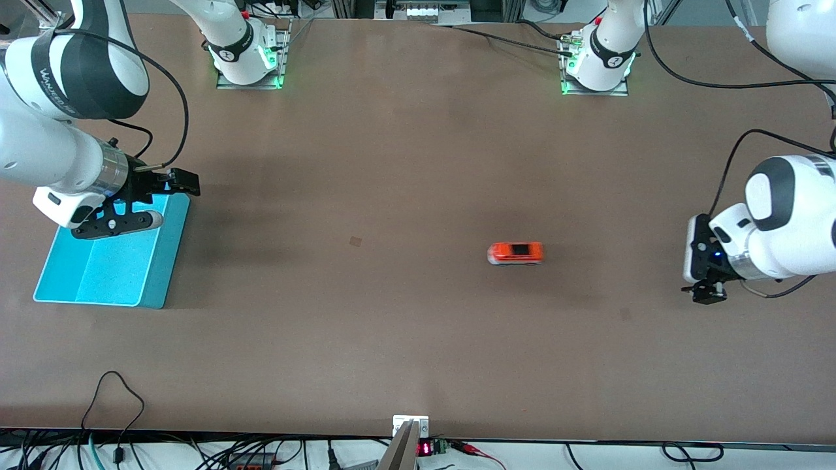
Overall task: Wind up bus and store in blue box
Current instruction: 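Raise the left gripper away as the bus rolls toward the box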
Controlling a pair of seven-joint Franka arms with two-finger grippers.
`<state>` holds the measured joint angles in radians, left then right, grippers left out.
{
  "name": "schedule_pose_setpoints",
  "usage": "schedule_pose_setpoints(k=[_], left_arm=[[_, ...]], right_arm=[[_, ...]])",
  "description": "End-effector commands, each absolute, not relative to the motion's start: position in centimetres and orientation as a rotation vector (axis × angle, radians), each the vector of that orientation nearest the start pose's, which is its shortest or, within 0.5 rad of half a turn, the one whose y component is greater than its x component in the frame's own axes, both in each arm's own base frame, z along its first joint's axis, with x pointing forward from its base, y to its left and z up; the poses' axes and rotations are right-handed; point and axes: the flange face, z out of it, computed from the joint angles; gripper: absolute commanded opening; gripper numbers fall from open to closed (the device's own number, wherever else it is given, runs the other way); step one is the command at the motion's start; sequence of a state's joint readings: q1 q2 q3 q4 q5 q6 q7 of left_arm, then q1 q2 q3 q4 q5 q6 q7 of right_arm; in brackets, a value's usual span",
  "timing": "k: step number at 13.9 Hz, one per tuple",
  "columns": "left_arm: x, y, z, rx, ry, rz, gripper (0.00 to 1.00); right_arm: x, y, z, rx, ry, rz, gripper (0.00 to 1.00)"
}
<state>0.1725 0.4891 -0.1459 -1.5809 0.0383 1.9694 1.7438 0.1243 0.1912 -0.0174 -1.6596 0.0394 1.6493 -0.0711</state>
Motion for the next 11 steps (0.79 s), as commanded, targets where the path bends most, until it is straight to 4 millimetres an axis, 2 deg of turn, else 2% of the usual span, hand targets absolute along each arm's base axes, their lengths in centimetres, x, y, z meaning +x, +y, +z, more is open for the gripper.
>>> schedule_pose_setpoints(k=[1,4,6,10,11], left_arm=[[67.6,-0.9,36.0,-2.258,2.329,0.052,1.0],[67.3,-4.7,36.9,-2.485,2.106,0.046,1.0],[67.2,-5.8,37.8,-2.653,1.892,0.07,1.0],[68.7,-5.7,42.2,-2.875,1.468,-0.003,1.0],[68.9,-5.6,42.7,-2.926,1.362,-0.018,1.0]], right_arm=[[59.1,7.0,47.7,-3.078,-0.25,0.325,1.0],[59.2,6.9,47.7,-3.078,-0.247,0.325,1.0],[59.2,6.9,47.6,-3.077,-0.247,0.327,1.0],[59.2,6.9,47.6,-3.077,-0.247,0.327,1.0],[59.2,6.9,47.6,-3.077,-0.247,0.327,1.0]])
